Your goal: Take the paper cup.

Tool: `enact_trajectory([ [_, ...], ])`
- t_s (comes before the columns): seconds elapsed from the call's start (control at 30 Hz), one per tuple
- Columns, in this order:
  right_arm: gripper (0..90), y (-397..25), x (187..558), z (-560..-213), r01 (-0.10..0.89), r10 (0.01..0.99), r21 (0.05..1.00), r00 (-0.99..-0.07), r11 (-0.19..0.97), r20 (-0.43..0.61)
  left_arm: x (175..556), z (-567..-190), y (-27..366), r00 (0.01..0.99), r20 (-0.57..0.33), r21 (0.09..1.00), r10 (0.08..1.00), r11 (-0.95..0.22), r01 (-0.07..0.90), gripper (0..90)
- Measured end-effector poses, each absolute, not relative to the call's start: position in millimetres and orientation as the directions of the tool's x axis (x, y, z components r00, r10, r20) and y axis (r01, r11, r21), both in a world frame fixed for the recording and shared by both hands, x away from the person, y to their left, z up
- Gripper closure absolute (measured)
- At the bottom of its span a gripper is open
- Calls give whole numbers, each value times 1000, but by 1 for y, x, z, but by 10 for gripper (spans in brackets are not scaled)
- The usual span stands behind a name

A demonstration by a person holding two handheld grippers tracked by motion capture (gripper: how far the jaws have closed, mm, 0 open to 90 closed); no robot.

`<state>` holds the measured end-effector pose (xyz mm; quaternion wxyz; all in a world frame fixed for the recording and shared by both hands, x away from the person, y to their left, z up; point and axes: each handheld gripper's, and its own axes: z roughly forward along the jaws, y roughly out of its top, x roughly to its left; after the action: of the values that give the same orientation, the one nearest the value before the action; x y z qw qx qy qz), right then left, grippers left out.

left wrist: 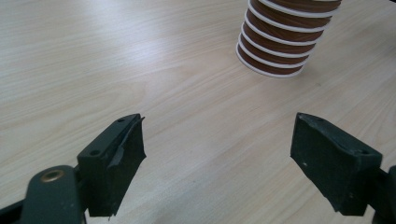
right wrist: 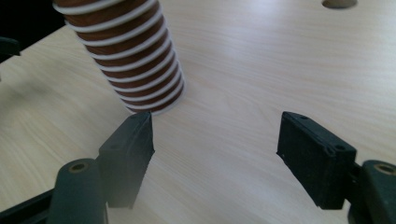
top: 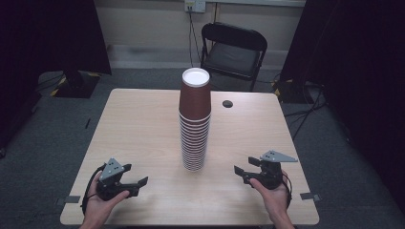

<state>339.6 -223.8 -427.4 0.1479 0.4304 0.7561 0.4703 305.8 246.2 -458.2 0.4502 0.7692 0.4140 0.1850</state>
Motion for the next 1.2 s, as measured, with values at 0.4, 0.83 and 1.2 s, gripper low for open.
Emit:
enact_trajectory([
  [0.4,267,-198,346,-382,391,713,906,-681,160,168,307,-459,246,589,-88,844,803,-253,472,187],
  [0.83,226,-184,351,-344,341,651,936,-732,94,201,308,-459,246,585,-91,844,806,-250,475,194],
  [1.2,139,-162,360,-306,281,598,955,-783,92,173,309,-459,248,583,-97,845,807,-243,476,218],
])
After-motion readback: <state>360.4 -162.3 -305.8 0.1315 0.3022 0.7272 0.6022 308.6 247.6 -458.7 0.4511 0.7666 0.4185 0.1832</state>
